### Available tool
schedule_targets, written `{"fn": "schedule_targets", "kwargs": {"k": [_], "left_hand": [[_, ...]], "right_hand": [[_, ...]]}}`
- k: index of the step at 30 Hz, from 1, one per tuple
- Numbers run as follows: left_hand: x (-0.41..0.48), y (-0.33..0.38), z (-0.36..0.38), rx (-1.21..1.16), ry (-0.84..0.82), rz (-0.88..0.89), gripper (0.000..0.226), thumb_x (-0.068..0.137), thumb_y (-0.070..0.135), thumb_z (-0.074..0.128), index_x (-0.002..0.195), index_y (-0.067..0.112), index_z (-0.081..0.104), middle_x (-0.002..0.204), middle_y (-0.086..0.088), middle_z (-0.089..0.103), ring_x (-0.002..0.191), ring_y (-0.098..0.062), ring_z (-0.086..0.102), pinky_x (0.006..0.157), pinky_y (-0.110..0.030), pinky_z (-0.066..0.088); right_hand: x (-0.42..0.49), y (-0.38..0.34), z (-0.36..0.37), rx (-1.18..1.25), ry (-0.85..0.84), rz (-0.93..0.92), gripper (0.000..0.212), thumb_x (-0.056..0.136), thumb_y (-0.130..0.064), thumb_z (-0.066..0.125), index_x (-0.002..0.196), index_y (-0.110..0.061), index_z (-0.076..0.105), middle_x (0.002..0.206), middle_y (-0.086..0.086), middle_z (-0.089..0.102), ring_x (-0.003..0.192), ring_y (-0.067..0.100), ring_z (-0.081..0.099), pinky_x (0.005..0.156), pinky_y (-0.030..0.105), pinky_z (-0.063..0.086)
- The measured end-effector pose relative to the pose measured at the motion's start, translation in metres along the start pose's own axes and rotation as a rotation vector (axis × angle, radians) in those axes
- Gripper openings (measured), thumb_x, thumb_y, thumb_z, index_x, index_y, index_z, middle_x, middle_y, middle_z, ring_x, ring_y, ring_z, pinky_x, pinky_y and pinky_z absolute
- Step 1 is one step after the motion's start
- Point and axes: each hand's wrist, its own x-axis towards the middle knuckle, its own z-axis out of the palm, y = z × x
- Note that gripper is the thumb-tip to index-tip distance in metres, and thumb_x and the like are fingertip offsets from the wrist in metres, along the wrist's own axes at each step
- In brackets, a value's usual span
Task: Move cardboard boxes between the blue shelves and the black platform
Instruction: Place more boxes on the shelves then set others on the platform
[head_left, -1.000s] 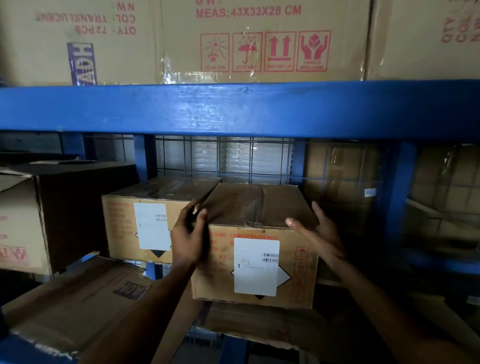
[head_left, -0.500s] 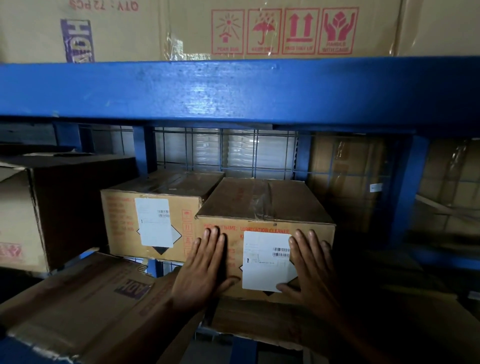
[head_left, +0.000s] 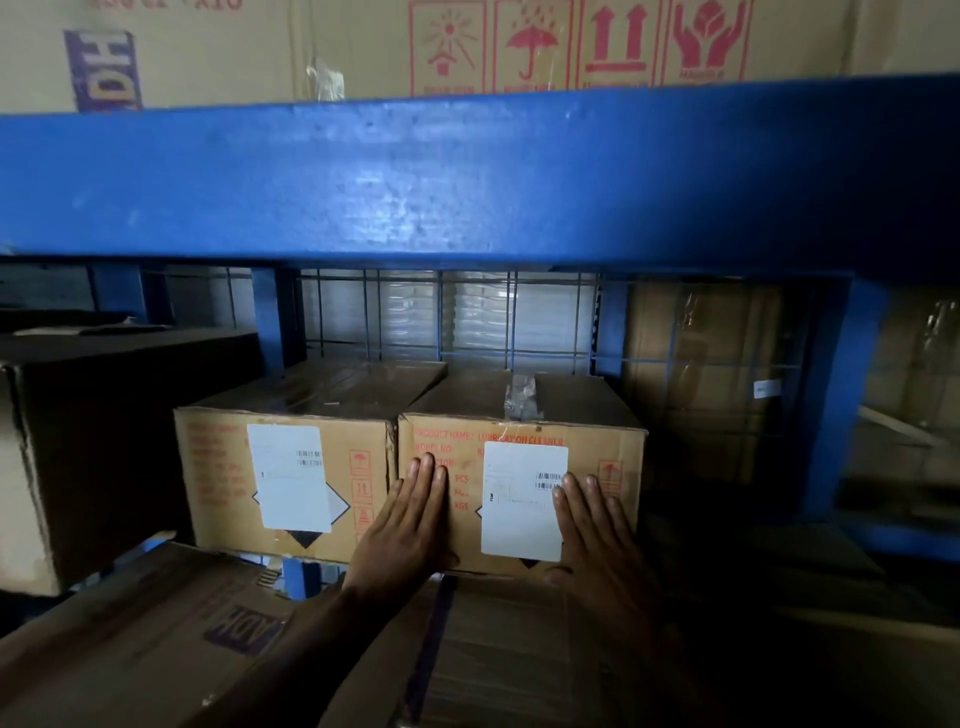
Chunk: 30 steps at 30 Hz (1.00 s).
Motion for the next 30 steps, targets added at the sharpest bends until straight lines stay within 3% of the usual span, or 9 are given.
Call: {"fn": "schedule_targets", "kwargs": {"k": [4,9,11,13,16,19,21,26,30], "left_hand": [[0.0,-0.001,0.002,0.0,-0.018,-0.005,0.12,0.077,0.056,0.073,0.155,-0.001,0.001,0.162,-0.023,-0.005,0.151,-0.036,0.004,0.118,-0.05,0.024],[-0.001,0.004,-0.006,-0.007,-0.031,-0.014,0.128,0.067,0.053,0.082,0.154,-0.002,0.008,0.161,-0.026,0.005,0.149,-0.038,0.014,0.116,-0.05,0.023],[-0.003,0.008,-0.013,-0.006,-0.012,-0.015,0.127,0.065,0.053,0.084,0.153,-0.003,0.011,0.16,-0.027,0.01,0.147,-0.039,0.017,0.114,-0.05,0.025],[-0.006,0.012,-0.021,0.011,0.03,-0.005,0.117,0.07,0.05,0.081,0.152,-0.004,0.017,0.158,-0.027,0.017,0.145,-0.039,0.022,0.113,-0.051,0.028],[-0.015,0.015,-0.036,0.044,0.026,-0.029,0.097,0.085,0.053,0.059,0.154,0.001,0.014,0.161,-0.021,0.013,0.148,-0.035,0.016,0.117,-0.05,0.027],[-0.03,0.018,-0.056,0.044,-0.128,-0.126,0.104,0.088,0.061,0.055,0.157,0.014,-0.007,0.163,-0.009,-0.014,0.151,-0.027,-0.008,0.121,-0.048,0.003],[-0.041,0.018,-0.071,0.071,-0.176,-0.183,0.095,0.093,0.061,0.045,0.156,0.018,-0.01,0.163,-0.006,-0.018,0.151,-0.025,-0.011,0.121,-0.048,-0.001],[-0.082,0.015,-0.122,0.19,-0.235,-0.317,0.077,0.097,0.058,0.036,0.157,0.018,0.008,0.165,-0.008,0.007,0.152,-0.026,0.008,0.119,-0.049,0.015],[-0.136,0.013,-0.156,0.255,-0.246,-0.476,0.078,0.094,0.058,0.044,0.155,0.017,0.018,0.161,-0.009,0.024,0.148,-0.028,0.022,0.117,-0.049,0.022]], "right_hand": [[-0.002,-0.003,0.004,-0.016,0.06,0.012,0.094,0.091,-0.076,0.019,0.149,-0.003,0.033,0.157,0.021,0.028,0.144,0.04,0.025,0.116,0.053,0.02],[-0.007,-0.006,-0.007,0.023,0.065,0.04,0.092,0.093,-0.07,0.005,0.149,-0.004,0.035,0.157,0.019,0.027,0.145,0.04,0.022,0.116,0.053,0.022],[-0.013,-0.006,-0.012,0.049,0.089,0.022,0.087,0.093,-0.067,0.012,0.15,-0.005,0.033,0.159,0.018,0.023,0.147,0.038,0.017,0.118,0.053,0.018],[-0.018,-0.007,-0.019,0.078,0.14,0.011,0.088,0.087,-0.065,0.042,0.151,-0.006,0.03,0.16,0.017,0.02,0.148,0.036,0.014,0.119,0.053,0.016],[-0.023,-0.013,-0.034,0.132,0.152,0.046,0.102,0.072,-0.058,0.069,0.151,-0.007,0.028,0.16,0.015,0.021,0.149,0.034,0.015,0.118,0.053,0.015],[-0.027,-0.017,-0.049,0.173,0.197,0.079,0.095,0.069,-0.058,0.071,0.144,-0.007,0.041,0.153,0.016,0.036,0.143,0.034,0.029,0.115,0.054,0.022],[-0.027,-0.021,-0.063,0.207,0.23,0.102,0.086,0.07,-0.055,0.069,0.139,-0.009,0.047,0.145,0.015,0.047,0.135,0.034,0.04,0.112,0.052,0.027],[-0.033,-0.042,-0.097,0.281,0.185,0.013,0.068,0.077,-0.055,0.064,0.132,-0.019,0.049,0.127,0.007,0.059,0.117,0.029,0.051,0.1,0.044,0.032],[-0.046,-0.077,-0.117,0.454,0.139,-0.189,0.078,0.071,-0.06,0.065,0.134,-0.02,0.044,0.131,0.002,0.054,0.124,0.026,0.043,0.103,0.046,0.03]]}}
